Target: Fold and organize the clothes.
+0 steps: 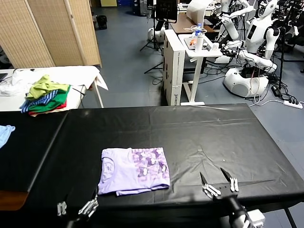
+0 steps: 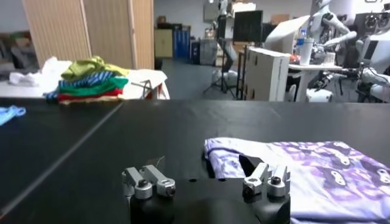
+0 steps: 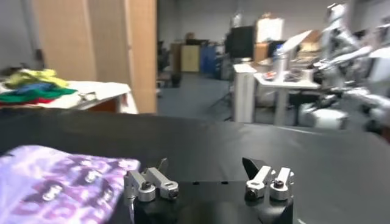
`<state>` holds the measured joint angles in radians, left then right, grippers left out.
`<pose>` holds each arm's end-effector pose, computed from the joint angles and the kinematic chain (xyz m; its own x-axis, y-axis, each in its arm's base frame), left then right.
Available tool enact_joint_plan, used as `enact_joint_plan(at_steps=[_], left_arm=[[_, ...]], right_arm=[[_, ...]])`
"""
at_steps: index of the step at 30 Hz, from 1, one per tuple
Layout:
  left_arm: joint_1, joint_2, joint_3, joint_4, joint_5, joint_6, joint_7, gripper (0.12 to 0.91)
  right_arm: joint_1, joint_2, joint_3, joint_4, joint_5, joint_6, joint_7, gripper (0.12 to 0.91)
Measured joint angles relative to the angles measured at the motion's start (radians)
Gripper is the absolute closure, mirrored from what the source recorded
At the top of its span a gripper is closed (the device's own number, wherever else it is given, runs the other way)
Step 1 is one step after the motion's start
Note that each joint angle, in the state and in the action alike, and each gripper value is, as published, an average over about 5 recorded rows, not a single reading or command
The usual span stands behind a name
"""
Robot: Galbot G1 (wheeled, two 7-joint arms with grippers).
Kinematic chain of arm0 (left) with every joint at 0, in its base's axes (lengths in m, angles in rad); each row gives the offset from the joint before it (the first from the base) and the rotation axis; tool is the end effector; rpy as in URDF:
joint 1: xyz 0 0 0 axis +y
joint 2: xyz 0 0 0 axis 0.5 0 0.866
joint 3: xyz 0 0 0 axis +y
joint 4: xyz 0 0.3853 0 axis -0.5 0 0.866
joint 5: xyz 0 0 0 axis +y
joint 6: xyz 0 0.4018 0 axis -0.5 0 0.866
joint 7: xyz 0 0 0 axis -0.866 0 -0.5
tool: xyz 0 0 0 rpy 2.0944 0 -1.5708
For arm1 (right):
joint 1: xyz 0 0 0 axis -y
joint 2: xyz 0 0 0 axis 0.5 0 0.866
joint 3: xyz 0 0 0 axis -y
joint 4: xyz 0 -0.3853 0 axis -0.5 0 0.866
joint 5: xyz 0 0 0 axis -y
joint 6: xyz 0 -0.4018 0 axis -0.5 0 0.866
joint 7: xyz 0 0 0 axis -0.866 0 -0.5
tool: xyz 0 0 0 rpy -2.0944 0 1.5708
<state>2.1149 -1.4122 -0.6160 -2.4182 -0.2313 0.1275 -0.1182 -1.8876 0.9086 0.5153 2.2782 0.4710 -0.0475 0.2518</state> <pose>0.0583 0.0375 -0.2702 -0.9376 -0.0531 0.3437 -0.0668 0.9974 -0.0281 0.1296 -0.0744 -0.2939 -0.9479 -0.1614 0.2746 -0.1754 0.9841 -0.0272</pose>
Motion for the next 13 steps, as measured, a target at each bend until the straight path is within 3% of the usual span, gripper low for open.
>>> enact_joint_plan(at_steps=[13], left_arm=[[0.023,0.012,0.006,-0.008,-0.001,0.009,0.001,0.123]], right_arm=[[-0.081,-0.003,0.040,0.017,0.018,-0.023,0.010,0.118]])
